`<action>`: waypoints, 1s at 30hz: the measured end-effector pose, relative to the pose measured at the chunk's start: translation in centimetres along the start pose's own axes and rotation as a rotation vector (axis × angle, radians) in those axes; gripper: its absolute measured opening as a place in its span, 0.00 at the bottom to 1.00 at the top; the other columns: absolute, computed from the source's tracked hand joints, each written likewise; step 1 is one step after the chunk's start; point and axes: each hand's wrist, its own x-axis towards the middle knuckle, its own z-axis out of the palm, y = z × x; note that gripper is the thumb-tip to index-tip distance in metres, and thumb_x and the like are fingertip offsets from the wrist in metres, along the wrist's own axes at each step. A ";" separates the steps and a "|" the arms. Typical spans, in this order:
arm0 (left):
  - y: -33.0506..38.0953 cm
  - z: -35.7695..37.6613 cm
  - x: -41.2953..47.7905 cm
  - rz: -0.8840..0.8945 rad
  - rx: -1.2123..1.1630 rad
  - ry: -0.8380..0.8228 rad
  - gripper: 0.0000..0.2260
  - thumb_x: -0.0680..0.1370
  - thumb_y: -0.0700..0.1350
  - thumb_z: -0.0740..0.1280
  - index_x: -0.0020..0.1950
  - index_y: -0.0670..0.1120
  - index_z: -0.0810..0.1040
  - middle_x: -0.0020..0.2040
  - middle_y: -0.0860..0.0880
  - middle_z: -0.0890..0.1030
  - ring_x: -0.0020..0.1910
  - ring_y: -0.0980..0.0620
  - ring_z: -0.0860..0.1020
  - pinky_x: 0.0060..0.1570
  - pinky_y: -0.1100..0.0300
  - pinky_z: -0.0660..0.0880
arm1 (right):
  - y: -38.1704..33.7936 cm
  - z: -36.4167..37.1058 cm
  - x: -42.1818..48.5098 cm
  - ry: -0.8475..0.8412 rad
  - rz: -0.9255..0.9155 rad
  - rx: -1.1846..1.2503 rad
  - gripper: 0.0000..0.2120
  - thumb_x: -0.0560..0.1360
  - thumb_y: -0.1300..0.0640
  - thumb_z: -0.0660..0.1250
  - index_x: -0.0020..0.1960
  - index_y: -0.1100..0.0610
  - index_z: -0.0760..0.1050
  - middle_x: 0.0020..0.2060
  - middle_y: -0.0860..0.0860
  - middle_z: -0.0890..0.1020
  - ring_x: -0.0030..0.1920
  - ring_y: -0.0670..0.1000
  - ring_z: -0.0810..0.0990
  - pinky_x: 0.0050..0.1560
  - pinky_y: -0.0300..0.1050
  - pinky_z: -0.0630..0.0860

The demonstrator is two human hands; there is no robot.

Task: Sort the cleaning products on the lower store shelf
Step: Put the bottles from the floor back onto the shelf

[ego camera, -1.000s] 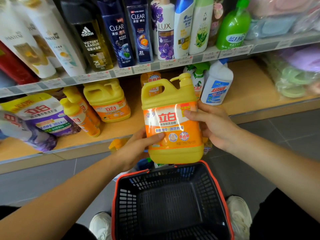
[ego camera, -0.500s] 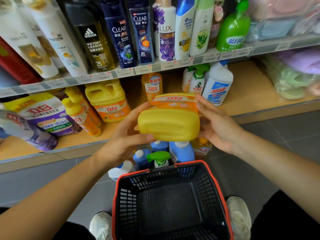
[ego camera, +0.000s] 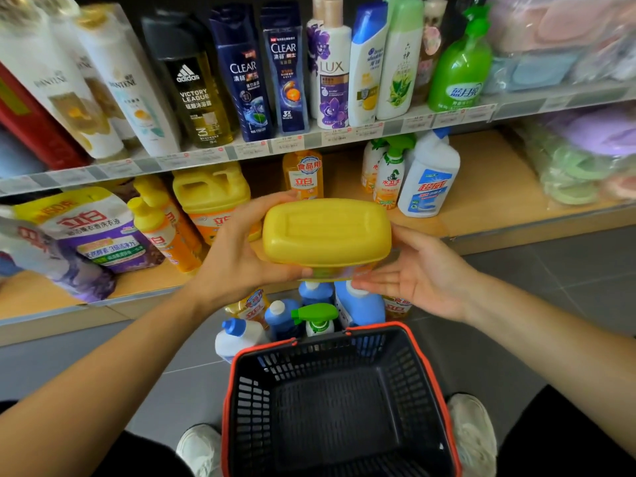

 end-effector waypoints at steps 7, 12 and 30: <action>1.3 0.6 -0.2 -0.067 -0.240 0.048 0.36 0.62 0.47 0.84 0.67 0.43 0.77 0.59 0.48 0.83 0.61 0.49 0.81 0.58 0.50 0.81 | 0.3 0.2 0.0 0.197 0.012 -0.481 0.37 0.74 0.27 0.55 0.72 0.52 0.69 0.48 0.61 0.87 0.49 0.60 0.87 0.46 0.50 0.84; 1.6 1.1 -0.8 -0.063 -0.088 0.097 0.33 0.61 0.48 0.85 0.65 0.48 0.80 0.56 0.55 0.84 0.58 0.55 0.82 0.53 0.58 0.81 | 1.5 0.0 -0.8 0.189 -0.784 -1.024 0.25 0.82 0.46 0.62 0.78 0.49 0.66 0.76 0.42 0.69 0.75 0.42 0.66 0.72 0.39 0.68; 2.7 1.8 -0.8 -0.065 0.013 0.073 0.37 0.59 0.54 0.84 0.66 0.50 0.79 0.55 0.56 0.84 0.53 0.59 0.82 0.52 0.55 0.80 | 0.4 2.1 0.0 0.092 -0.973 -1.595 0.26 0.85 0.43 0.46 0.80 0.50 0.57 0.81 0.53 0.57 0.81 0.55 0.53 0.76 0.66 0.57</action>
